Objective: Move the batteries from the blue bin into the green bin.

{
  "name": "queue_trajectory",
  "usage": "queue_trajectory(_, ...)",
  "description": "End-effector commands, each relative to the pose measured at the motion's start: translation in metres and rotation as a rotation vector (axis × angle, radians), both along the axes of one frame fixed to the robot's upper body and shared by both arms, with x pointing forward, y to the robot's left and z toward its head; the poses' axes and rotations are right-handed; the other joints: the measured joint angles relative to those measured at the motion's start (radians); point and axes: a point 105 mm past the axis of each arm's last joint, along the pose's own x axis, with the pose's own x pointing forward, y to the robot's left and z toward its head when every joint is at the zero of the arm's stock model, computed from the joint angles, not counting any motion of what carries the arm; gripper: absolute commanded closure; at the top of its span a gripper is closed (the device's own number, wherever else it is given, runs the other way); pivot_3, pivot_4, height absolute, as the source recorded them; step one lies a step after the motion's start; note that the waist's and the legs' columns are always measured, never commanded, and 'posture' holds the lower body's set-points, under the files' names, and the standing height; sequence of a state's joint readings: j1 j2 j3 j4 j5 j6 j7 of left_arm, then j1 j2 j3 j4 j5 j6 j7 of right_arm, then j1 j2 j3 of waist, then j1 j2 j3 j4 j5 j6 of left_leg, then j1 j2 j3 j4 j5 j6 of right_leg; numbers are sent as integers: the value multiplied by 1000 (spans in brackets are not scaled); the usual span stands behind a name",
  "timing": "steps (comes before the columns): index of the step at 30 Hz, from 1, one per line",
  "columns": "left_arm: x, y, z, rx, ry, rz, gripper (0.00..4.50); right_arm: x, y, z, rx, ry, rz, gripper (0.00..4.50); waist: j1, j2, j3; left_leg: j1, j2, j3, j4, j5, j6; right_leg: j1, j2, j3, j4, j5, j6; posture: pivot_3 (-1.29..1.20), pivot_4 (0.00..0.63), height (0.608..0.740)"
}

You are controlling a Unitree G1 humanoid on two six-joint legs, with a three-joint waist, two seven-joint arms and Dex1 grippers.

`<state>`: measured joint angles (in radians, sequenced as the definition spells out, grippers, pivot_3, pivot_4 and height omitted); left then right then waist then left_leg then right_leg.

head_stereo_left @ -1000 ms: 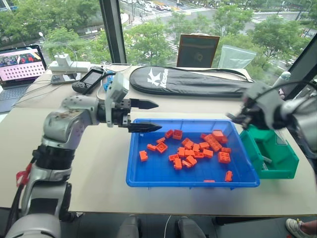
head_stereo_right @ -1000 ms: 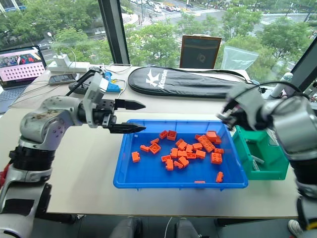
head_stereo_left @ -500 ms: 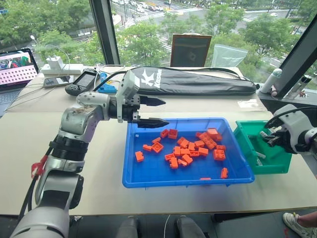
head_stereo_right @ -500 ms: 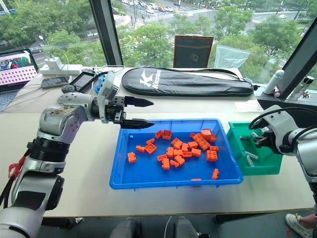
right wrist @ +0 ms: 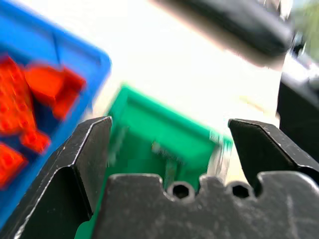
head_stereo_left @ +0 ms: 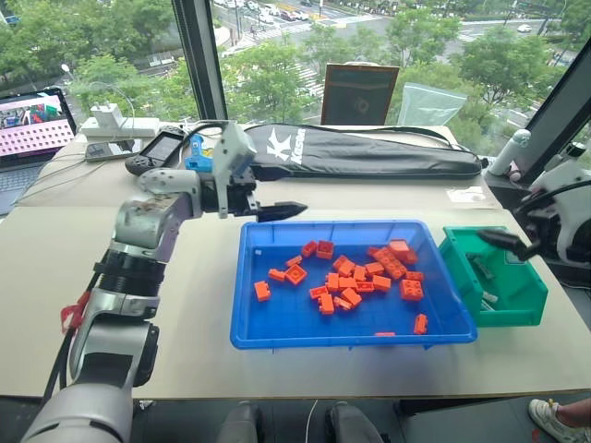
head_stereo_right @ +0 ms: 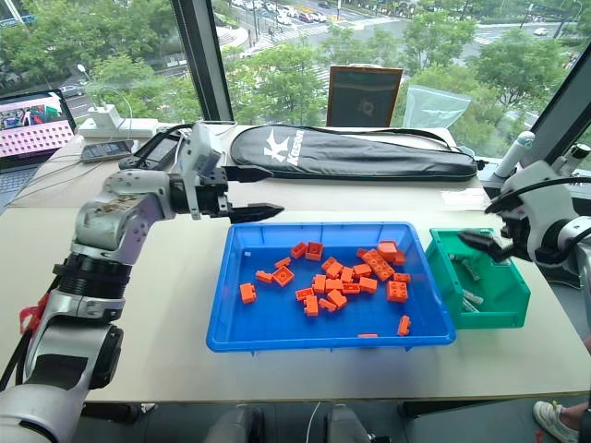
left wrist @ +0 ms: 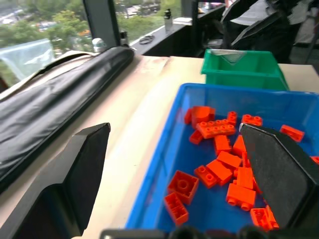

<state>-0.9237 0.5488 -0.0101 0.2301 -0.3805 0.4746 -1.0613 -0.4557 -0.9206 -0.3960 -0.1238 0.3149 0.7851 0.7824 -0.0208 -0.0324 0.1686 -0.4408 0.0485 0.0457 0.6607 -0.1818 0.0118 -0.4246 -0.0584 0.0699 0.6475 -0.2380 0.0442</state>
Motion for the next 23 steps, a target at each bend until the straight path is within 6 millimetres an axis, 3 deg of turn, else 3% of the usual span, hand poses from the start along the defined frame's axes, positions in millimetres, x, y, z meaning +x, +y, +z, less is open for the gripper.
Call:
queue_trajectory(1, 1, 31, 17, -79, -114, 147, 0, -23, 11, 29, 211, -149, 150, 93, 2, 0, 0, 0, 0, 0, 0, 0, 0, 0, 0, 0, 0, 0, 0, 0, 150, 733)
queue_trajectory(5, -5, 65, 4, -123, -71, 269, 0, -33, 5, 5, 204, -120, 130, 93, 6, 0, 0, 0, 0, 0, 0, 0, 0, 1, -1, -1, 0, 0, 0, 0, 150, 733)
queue_trajectory(8, -14, 83, -15, -129, -10, 340, 0, -28, 2, -7, 189, -96, 110, 93, 6, 0, 0, 0, 0, 1, 0, 0, 0, 1, -1, 0, 0, 0, 0, 0, 150, 733)
queue_trajectory(17, -17, 118, -44, -131, -12, 562, 0, -2, -11, -27, 103, -49, 83, 93, 5, 0, 0, 2, 0, 1, 0, 3, 0, 2, -1, 0, 0, 3, -1, 0, 150, 733)
queue_trajectory(23, -17, 125, -58, -158, 36, 602, 0, 1, -19, -27, 130, -25, 78, 93, 7, 0, 0, 2, 0, 2, 0, 3, 0, 2, -1, 0, -1, 3, -1, 0, 150, 733)
